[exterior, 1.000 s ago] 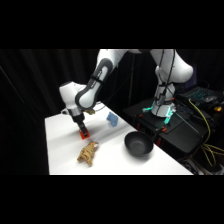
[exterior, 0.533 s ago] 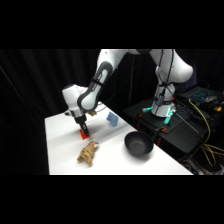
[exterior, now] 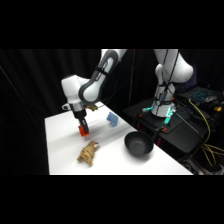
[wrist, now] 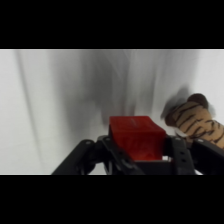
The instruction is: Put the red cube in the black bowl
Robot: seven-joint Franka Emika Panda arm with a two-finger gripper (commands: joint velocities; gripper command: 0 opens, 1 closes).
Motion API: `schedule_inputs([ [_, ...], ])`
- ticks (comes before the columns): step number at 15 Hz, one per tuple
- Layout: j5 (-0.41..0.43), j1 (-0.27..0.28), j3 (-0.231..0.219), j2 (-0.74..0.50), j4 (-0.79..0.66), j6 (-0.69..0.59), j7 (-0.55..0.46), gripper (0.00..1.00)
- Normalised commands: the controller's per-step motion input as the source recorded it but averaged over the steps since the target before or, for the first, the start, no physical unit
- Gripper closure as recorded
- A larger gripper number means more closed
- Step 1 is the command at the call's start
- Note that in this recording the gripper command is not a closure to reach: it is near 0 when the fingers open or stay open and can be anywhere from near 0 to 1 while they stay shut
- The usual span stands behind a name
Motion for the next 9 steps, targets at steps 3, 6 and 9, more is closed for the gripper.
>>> schedule_inputs([
  [3,-0.085,0.185,-0.102,-0.59,-0.40,-0.15,0.22,1.00],
  [6,-0.138,0.228,-0.095,-0.57,-0.45,-0.13,0.25,1.00],
  [9,-0.183,0.253,-0.063,-0.49,-0.47,-0.07,0.25,1.00],
])
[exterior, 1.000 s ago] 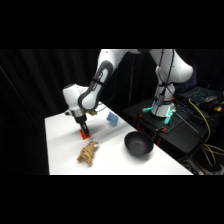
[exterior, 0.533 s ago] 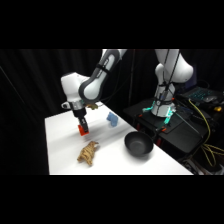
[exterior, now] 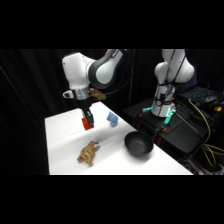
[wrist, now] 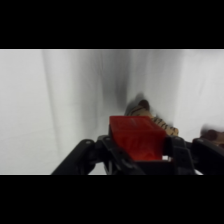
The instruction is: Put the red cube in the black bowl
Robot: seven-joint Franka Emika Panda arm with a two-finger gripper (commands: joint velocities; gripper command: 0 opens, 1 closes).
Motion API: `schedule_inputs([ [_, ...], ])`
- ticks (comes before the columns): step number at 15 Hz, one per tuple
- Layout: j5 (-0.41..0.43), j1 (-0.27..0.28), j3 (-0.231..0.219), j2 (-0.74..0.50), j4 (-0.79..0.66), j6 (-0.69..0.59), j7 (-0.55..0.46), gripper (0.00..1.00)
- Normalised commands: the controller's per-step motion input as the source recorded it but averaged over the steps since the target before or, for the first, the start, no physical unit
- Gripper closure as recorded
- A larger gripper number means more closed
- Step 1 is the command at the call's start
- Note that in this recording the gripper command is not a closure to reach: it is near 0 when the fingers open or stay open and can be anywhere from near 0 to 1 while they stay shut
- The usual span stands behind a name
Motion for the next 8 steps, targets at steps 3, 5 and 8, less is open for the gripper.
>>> schedule_inputs([
  [3,-0.209,0.243,-0.026,-0.45,-0.48,-0.04,0.26,1.00],
  [5,-0.196,0.200,0.004,-0.39,-0.44,-0.02,0.25,1.00],
  [8,-0.158,0.134,0.018,-0.32,-0.38,0.00,0.20,1.00],
])
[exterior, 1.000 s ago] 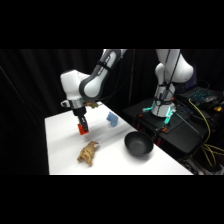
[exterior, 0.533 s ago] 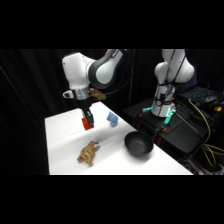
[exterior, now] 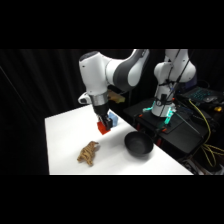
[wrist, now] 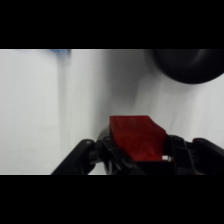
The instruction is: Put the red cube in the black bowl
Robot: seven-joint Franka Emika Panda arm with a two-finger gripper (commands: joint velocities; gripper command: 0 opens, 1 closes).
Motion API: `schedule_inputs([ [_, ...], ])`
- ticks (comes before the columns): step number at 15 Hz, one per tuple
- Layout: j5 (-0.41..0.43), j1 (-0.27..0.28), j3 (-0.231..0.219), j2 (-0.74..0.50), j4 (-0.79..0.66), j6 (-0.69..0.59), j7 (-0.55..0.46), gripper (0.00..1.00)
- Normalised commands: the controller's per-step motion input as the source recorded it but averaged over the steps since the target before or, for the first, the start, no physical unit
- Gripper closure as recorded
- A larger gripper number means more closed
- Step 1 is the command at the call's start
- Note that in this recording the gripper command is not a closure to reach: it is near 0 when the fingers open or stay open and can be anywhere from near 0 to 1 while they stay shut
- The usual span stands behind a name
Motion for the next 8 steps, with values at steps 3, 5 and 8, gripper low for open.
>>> schedule_inputs([
  [3,-0.114,0.074,0.027,-0.31,-0.34,0.00,0.14,1.00],
  [5,-0.083,0.051,0.036,-0.31,-0.33,0.01,0.13,1.00],
  [8,-0.032,0.045,0.049,-0.31,-0.34,0.05,0.15,1.00],
])
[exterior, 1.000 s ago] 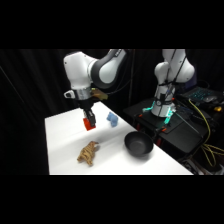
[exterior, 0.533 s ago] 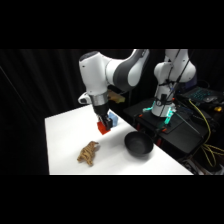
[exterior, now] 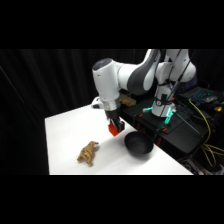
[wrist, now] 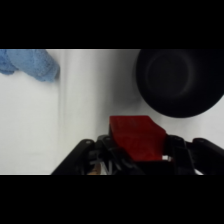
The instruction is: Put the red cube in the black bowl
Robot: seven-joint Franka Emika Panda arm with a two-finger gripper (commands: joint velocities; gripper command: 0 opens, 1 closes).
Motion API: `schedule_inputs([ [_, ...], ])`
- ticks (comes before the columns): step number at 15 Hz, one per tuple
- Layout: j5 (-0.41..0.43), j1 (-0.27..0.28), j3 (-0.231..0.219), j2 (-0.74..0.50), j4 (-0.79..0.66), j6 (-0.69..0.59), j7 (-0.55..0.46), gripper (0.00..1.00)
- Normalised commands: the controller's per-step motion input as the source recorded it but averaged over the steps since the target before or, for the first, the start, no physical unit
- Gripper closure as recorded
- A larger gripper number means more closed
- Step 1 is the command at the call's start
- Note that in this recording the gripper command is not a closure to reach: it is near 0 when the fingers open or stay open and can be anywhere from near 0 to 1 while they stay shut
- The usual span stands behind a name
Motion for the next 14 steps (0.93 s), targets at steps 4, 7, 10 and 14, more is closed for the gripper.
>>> schedule_inputs([
  [4,0.117,0.072,0.111,-0.41,-0.39,0.15,0.12,1.00],
  [7,0.165,0.109,0.128,-0.45,-0.41,0.18,0.13,1.00],
  [10,0.134,0.080,0.091,-0.33,-0.35,0.20,0.08,1.00],
  [14,0.108,0.045,0.052,-0.16,-0.25,0.21,0.02,1.00],
])
